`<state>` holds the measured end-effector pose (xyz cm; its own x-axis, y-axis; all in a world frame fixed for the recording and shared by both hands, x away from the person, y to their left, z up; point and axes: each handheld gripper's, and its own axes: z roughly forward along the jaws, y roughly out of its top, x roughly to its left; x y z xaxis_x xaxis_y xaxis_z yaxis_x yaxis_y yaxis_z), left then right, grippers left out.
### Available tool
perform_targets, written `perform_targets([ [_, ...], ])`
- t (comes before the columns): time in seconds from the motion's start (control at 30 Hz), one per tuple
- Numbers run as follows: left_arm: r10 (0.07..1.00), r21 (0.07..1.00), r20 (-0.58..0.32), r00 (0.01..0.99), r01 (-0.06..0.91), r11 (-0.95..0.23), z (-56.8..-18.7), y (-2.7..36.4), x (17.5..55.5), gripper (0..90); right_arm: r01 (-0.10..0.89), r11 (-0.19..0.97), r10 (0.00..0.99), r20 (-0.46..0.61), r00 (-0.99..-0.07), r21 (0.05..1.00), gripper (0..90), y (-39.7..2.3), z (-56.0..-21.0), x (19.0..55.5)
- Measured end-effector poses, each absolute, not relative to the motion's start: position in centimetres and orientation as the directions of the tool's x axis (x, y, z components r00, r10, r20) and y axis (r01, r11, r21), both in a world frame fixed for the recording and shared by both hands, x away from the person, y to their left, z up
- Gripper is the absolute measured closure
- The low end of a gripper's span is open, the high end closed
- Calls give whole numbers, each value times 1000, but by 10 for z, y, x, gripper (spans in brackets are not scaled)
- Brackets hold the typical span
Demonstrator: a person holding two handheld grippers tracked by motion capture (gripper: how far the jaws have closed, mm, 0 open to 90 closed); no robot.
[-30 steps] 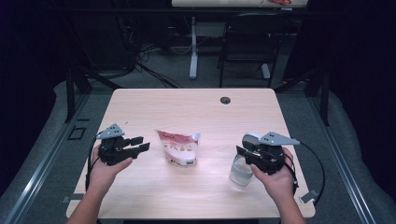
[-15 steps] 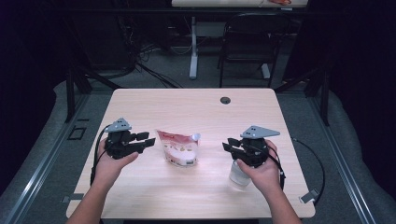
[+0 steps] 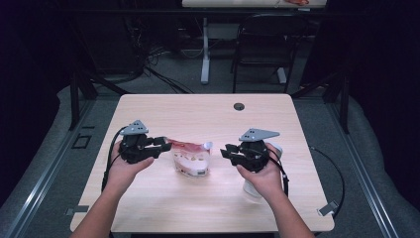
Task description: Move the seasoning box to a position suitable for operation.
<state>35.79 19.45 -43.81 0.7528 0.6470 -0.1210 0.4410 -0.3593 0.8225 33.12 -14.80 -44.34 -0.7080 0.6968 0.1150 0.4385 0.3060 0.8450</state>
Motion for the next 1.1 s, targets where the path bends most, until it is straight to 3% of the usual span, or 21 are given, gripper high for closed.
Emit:
perform_targets([
  [0.67,647,817,-82,758,423,-392,-440,191,358,742,407,342,632,113,-767,847,668,-113,-440,340],
  [1.1,656,810,-57,752,419,-410,-438,190,355,895,399,340,645,98,-758,851,710,-111,-439,339],
])
